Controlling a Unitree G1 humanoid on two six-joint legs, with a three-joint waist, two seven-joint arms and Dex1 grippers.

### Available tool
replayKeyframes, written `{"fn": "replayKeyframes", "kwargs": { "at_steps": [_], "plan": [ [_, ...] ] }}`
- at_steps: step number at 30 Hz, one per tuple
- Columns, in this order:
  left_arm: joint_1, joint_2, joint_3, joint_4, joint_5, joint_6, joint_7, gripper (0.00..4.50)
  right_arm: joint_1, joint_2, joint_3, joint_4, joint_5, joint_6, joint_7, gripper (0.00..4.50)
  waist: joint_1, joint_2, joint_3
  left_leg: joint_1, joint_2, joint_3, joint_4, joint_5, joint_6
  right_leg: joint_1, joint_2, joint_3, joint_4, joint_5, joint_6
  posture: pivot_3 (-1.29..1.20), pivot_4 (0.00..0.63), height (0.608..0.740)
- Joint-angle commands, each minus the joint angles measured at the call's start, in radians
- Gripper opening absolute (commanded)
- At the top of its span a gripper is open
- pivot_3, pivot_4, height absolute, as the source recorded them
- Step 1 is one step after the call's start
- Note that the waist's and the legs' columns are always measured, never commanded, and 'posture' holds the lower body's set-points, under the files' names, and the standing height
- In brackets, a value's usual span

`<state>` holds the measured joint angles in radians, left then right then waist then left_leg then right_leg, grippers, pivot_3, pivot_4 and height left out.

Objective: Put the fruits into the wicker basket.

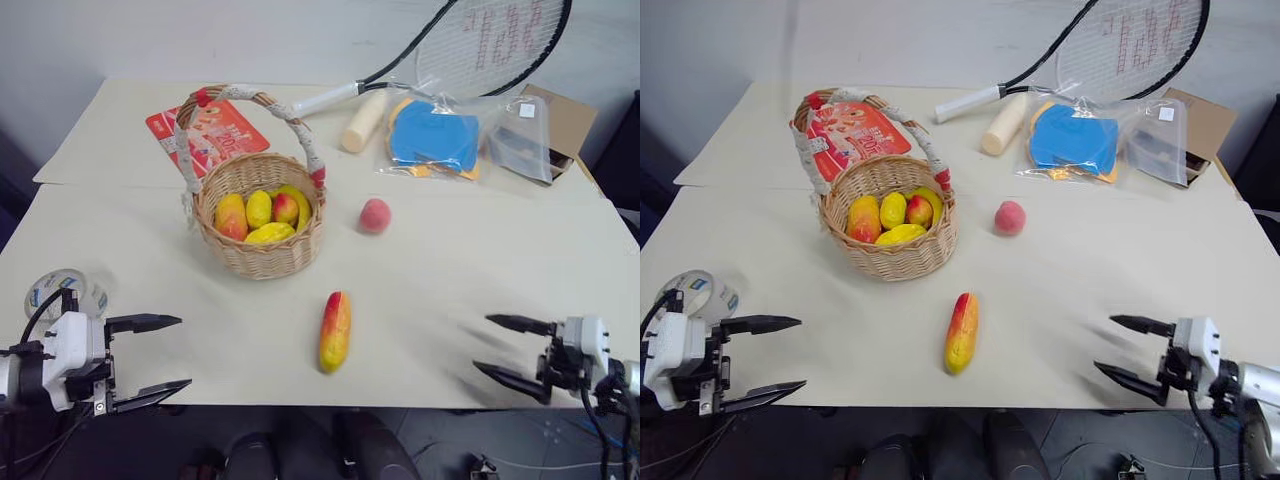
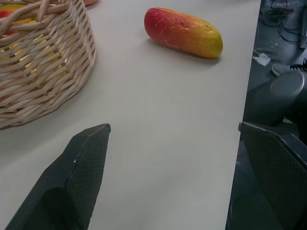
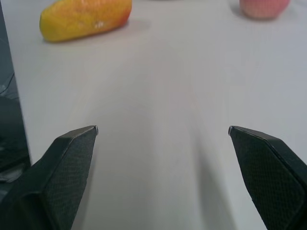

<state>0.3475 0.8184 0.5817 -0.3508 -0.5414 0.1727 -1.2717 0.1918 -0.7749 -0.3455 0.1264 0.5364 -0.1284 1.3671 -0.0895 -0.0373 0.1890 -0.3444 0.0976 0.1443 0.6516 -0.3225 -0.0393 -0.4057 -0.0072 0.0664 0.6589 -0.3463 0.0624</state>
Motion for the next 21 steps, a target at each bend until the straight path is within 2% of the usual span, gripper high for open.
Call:
{"fn": "replayKeyframes", "kwargs": {
  "at_steps": [1, 5, 8, 11, 15, 18, 21],
  "plan": [
    [0.019, -0.009, 0.009, 0.015, -0.008, -0.002, 0.016, 4.49, 0.004, -0.02, -0.023, -0.129, 0.04, 0.068, -0.037, 4.5, -0.008, 0.0, 0.0, 0.004, 0.0, 0.001, -0.001, 0.0, 0.0, 0.003, 0.0, 0.002, 0.0, 0.001, 0.0, 0.0, 0.15, 0.74],
    [0.018, -0.009, -0.005, 0.013, -0.049, 0.048, 0.022, 4.49, -0.052, -0.079, 0.078, -0.397, 0.057, 0.284, -0.131, 4.5, -0.015, 0.001, 0.001, 0.012, 0.001, 0.001, -0.002, 0.0, 0.001, 0.011, -0.001, 0.003, -0.001, 0.001, 0.0, 0.0, 0.15, 0.74],
    [-0.003, -0.008, -0.035, -0.007, -0.053, 0.06, 0.029, 4.49, -0.206, -0.115, 0.213, -0.507, -0.008, 0.399, -0.19, 4.5, -0.016, 0.0, 0.0, 0.011, 0.001, -0.001, -0.003, 0.0, 0.001, 0.01, -0.001, 0.002, -0.001, 0.001, 0.0, 0.0, 0.15, 0.74],
    [-0.032, -0.012, -0.049, -0.016, -0.057, 0.067, 0.053, 4.49, -0.393, -0.1, 0.345, -0.498, -0.124, 0.28, -0.132, 4.5, -0.016, 0.001, 0.001, 0.009, 0.001, -0.001, -0.003, -0.001, 0.0, 0.008, -0.001, 0.001, -0.002, 0.001, 0.0, 0.0, 0.15, 0.74],
    [-0.05, -0.004, -0.067, -0.023, -0.067, 0.091, 0.065, 4.49, -0.647, -0.027, 0.507, -0.35, -0.293, -0.007, -0.037, 4.5, -0.011, 0.001, 0.001, 0.008, 0.002, 0.0, -0.003, -0.001, -0.001, 0.007, 0.0, 0.0, -0.004, 0.0, -0.001, 0.0, 0.15, 0.74],
    [-0.057, -0.013, -0.069, -0.027, -0.077, 0.107, 0.084, 4.49, -0.754, 0.029, 0.598, -0.257, -0.362, -0.153, 0.015, 4.5, -0.009, 0.001, 0.001, 0.007, 0.002, 0.002, -0.003, 0.0, -0.003, 0.006, 0.0, 0.001, -0.006, -0.001, -0.001, 0.0, 0.15, 0.74],
    [-0.055, -0.019, -0.077, -0.032, -0.077, 0.115, 0.099, 4.49, -0.823, 0.073, 0.687, -0.159, -0.421, -0.22, 0.064, 4.5, -0.003, 0.001, 0.001, 0.006, 0.002, 0.003, -0.003, -0.001, -0.003, 0.004, 0.0, 0.001, -0.005, -0.002, -0.001, 0.0, 0.15, 0.74]
  ]
}}
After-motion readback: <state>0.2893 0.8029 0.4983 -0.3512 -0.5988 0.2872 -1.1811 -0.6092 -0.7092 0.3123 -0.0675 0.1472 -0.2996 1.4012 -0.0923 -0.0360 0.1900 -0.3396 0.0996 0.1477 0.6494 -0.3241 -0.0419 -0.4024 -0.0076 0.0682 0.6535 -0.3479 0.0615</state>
